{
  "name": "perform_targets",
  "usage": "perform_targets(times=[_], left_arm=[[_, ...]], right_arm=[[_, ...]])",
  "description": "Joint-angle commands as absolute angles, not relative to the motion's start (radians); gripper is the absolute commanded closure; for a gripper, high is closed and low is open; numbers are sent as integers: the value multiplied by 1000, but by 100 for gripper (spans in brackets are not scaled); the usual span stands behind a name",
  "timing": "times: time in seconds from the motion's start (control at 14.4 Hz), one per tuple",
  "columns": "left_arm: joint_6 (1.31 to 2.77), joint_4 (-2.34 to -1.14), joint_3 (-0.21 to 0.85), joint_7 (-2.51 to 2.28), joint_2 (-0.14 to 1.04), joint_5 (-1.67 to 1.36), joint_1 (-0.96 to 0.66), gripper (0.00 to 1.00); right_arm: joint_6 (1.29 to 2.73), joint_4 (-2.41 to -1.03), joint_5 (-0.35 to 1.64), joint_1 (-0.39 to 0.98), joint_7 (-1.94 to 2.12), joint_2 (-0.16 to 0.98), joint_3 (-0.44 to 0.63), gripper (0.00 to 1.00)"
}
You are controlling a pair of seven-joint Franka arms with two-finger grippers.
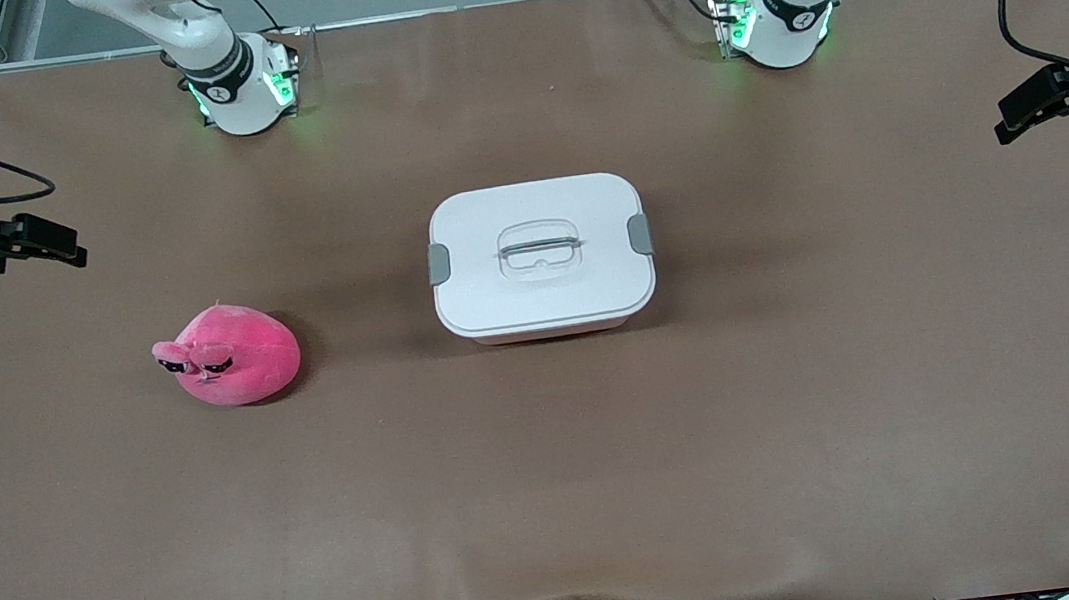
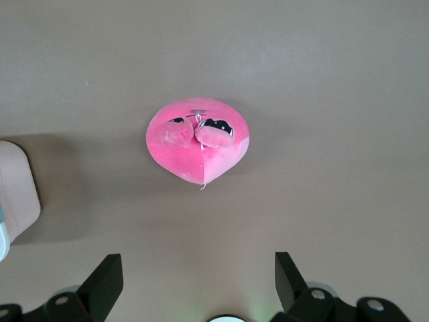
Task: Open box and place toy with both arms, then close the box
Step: 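Reach the right gripper down to the pink plush toy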
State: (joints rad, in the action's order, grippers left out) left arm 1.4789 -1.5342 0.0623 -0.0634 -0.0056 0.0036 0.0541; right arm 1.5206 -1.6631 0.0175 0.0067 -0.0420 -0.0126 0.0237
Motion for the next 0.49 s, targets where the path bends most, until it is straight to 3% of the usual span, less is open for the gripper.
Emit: perform_targets(times=[0.0, 0.42], left_arm=[[1463, -1509, 69, -66, 6, -6, 64, 0], [1465, -1503, 63, -55, 11, 5, 71, 0]], right_arm=[[1529, -1686, 12, 12, -43, -26, 26, 0], [1562, -1707, 12, 14, -43, -25, 26, 0]])
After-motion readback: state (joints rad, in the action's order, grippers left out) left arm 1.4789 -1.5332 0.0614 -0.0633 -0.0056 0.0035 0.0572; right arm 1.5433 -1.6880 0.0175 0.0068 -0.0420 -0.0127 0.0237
